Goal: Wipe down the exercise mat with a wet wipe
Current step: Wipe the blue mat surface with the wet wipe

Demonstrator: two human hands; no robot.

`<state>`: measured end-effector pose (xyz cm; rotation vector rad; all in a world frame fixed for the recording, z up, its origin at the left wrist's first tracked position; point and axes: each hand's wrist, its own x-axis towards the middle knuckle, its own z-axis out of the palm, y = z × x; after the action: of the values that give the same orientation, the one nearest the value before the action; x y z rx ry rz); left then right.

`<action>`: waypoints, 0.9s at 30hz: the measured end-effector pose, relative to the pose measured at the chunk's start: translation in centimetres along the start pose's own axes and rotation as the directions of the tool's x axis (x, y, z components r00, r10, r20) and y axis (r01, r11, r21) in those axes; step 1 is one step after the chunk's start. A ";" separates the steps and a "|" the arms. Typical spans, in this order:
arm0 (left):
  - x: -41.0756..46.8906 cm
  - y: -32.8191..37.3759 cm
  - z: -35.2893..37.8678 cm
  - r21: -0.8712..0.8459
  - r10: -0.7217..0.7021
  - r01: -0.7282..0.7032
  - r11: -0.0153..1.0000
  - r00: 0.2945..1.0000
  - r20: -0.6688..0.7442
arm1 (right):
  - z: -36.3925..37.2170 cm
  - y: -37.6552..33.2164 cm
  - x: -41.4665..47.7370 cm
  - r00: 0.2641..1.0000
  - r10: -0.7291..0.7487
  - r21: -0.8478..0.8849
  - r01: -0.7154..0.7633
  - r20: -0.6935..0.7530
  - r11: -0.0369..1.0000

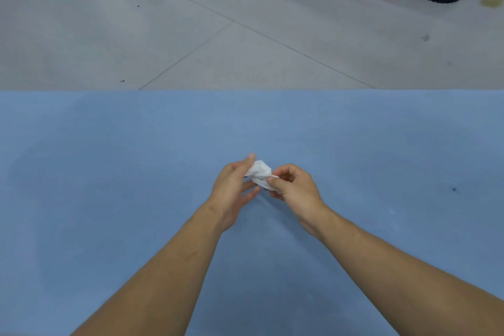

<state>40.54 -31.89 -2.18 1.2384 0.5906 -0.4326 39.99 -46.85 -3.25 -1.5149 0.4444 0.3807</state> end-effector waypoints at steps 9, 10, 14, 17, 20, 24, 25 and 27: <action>-0.3 0.7 -0.9 0.043 0.061 -0.053 0.998 0.977 -0.206 | 0.8 -0.4 1.1 0.999 -0.031 0.098 0.030 0.010 0.995; -0.4 0.8 -1.1 -0.016 0.047 -0.051 0.999 0.976 -0.211 | 1.0 -0.5 1.2 1.000 -0.020 0.112 0.019 0.013 0.994; -0.7 0.9 -1.3 -0.077 0.010 -0.028 0.997 0.972 -0.234 | 1.9 -0.9 1.1 1.000 0.009 0.160 -0.012 0.023 0.987; -0.9 0.6 -2.3 0.035 -0.055 0.061 0.998 0.984 -0.171 | 2.6 -1.5 1.0 1.000 -0.008 0.174 0.008 -0.001 0.985; -1.4 0.4 -2.8 0.253 -0.146 0.153 0.955 0.988 -0.047 | 2.9 -2.0 0.7 1.000 -0.029 0.177 0.027 0.011 0.984; -1.7 0.8 -2.8 0.160 -0.185 0.178 0.971 0.982 0.031 | 3.3 -2.3 0.1 0.996 -0.031 0.133 0.020 0.080 0.991; -1.7 1.0 -2.6 0.128 -0.197 0.189 0.974 0.979 0.049 | 3.4 -2.4 0.0 0.994 -0.019 0.136 0.005 0.108 0.991; -1.6 1.1 -2.5 0.161 -0.206 0.195 0.968 0.977 0.057 | 3.5 -2.6 -0.2 0.987 0.010 0.140 -0.033 0.161 0.990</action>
<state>39.51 -29.17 -0.89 1.3093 0.6315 -0.7021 41.28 -43.37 -0.86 -1.3310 0.3541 0.4741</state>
